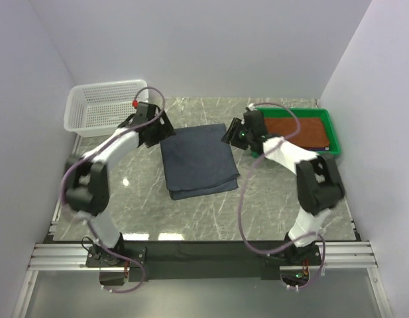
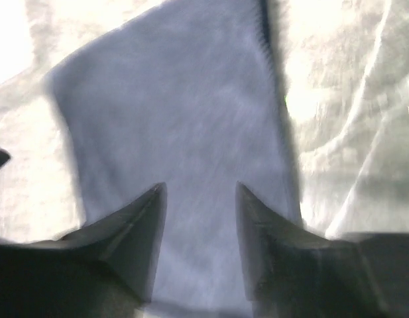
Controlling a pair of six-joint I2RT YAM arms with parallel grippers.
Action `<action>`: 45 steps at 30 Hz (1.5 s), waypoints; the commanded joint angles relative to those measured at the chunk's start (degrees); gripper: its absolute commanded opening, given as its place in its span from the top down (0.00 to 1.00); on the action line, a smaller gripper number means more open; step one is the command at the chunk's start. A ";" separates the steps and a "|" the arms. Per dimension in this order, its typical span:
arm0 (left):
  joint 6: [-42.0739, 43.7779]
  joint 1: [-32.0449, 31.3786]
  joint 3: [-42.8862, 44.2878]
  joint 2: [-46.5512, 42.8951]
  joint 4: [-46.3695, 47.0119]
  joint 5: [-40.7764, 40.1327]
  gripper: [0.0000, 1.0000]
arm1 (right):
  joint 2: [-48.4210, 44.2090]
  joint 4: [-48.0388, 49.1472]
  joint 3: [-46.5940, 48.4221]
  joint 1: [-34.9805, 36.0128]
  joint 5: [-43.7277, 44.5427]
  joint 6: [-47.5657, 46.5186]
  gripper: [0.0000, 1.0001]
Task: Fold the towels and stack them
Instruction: Fold the towel
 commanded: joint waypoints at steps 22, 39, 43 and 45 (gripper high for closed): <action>-15.11 -8.01 -42.19 -36.09 9.64 0.14 0.29 | -21.35 11.25 -32.92 0.03 3.76 13.00 0.34; -17.22 -8.36 -41.93 -31.52 11.14 1.11 0.38 | -17.57 9.93 -32.48 0.12 5.08 18.46 0.46; -17.30 -8.53 -42.01 -31.26 11.13 1.11 0.40 | -16.43 10.20 -32.57 0.03 4.73 18.89 0.50; -17.39 -8.71 -42.01 -31.17 11.05 1.02 0.41 | -16.51 10.20 -32.74 0.03 4.82 18.72 0.52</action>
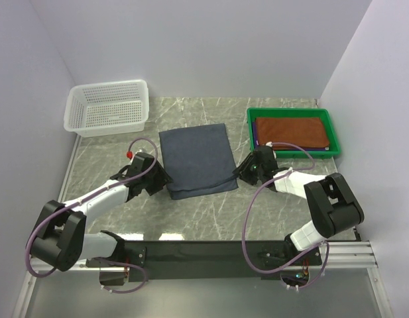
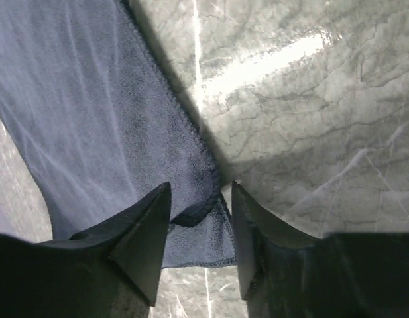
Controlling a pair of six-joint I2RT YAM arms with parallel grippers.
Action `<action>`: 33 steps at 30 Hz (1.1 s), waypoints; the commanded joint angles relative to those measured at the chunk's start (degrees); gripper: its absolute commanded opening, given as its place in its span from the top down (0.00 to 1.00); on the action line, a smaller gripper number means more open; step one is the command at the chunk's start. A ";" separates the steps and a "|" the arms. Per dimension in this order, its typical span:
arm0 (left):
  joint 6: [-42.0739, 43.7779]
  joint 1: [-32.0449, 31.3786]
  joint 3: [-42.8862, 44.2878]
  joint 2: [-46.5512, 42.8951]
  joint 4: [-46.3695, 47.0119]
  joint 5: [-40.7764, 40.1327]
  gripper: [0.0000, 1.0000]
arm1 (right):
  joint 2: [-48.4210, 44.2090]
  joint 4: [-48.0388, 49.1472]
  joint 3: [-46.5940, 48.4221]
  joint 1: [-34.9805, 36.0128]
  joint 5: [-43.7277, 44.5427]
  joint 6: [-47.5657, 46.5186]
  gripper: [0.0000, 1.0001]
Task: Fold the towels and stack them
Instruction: Fold the towel
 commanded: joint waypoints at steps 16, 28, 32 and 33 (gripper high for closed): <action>-1.70 -1.28 0.80 0.22 0.35 0.01 0.54 | -1.07 2.64 -2.51 0.03 0.71 0.56 0.87; -1.18 -1.90 1.95 3.82 0.44 0.01 0.76 | -0.10 3.87 -2.94 0.12 -0.26 0.38 0.91; -0.74 -2.07 2.82 2.95 -0.96 0.01 0.86 | -0.36 3.52 -2.68 0.12 -0.17 0.12 0.91; -0.56 -2.16 3.08 2.60 -1.40 -2.25 0.87 | -0.36 3.43 -2.68 0.12 -0.17 0.03 0.91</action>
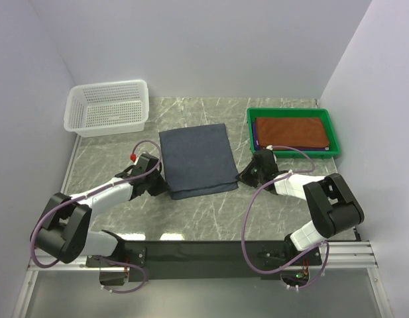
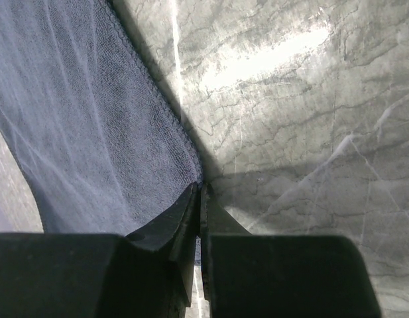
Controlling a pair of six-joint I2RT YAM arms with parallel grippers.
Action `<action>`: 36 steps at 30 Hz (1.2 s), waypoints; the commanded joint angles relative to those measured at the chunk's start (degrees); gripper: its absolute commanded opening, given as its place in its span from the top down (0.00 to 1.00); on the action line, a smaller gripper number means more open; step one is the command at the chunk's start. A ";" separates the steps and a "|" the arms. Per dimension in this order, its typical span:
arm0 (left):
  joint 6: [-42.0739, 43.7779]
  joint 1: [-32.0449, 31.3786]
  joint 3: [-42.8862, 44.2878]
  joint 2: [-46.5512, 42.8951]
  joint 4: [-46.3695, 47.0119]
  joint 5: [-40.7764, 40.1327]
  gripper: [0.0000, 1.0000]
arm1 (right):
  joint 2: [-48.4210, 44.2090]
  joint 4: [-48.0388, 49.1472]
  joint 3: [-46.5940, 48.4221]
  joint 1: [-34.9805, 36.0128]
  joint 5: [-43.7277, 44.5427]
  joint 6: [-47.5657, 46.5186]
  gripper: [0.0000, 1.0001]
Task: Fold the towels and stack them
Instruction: Fold the towel
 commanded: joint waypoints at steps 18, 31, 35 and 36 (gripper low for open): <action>2.64 -0.44 3.79 -1.34 -3.34 -1.68 0.85 | -0.61 -1.04 1.77 0.01 0.18 -2.82 0.89; 3.26 -0.52 4.41 -1.87 -4.58 -2.12 0.82 | -0.61 -1.30 2.12 0.36 0.18 -3.18 0.85; 3.17 -0.70 4.23 -0.99 -4.05 -1.86 0.83 | -0.60 -1.30 2.12 0.45 0.27 -3.27 0.85; 3.26 -0.70 4.32 -0.99 -4.13 -1.77 0.85 | -0.60 -1.30 2.12 0.45 0.27 -3.26 0.86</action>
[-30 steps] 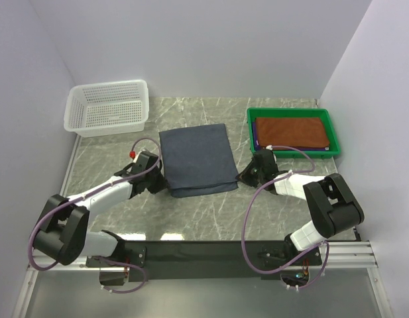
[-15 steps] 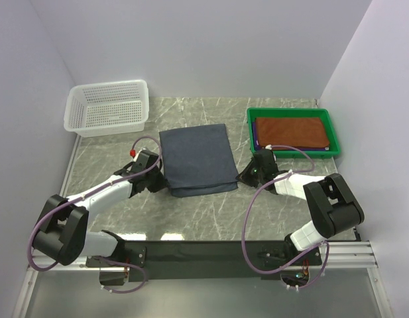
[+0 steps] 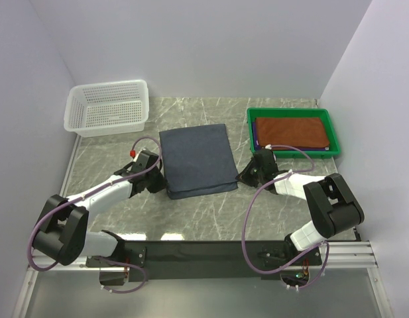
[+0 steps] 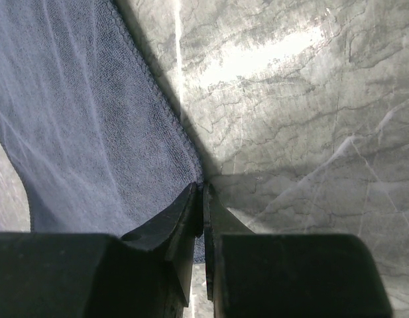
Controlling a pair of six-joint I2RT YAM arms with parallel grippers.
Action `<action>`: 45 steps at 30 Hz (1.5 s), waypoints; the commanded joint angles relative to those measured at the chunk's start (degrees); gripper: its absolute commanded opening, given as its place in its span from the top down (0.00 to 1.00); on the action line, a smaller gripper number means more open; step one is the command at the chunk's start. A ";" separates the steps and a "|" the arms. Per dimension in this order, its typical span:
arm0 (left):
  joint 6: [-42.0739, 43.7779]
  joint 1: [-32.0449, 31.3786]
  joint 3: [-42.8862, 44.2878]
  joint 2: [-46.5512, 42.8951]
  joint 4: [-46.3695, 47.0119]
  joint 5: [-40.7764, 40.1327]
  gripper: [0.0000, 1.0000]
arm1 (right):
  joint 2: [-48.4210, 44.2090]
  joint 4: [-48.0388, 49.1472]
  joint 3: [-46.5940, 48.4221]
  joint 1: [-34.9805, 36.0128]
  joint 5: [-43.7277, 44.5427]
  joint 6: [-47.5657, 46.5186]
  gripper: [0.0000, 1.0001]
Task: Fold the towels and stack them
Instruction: Fold the towel
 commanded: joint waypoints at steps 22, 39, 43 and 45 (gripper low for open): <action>2.69 -0.52 5.34 -6.85 -6.66 -1.91 0.99 | -7.50 -7.41 6.01 0.45 1.74 -4.00 1.00; -1.35 -1.75 -9.85 -12.40 -1.31 6.08 0.99 | -11.02 -4.96 -3.83 1.50 -0.99 -3.04 1.00; -1.70 -2.28 -11.96 -10.38 0.28 6.17 0.99 | -9.18 -3.38 -5.24 1.33 -0.29 -2.68 1.00; -1.87 -2.28 -12.58 -9.33 1.51 6.43 0.99 | -8.12 -3.11 -5.33 1.50 0.06 -2.60 1.00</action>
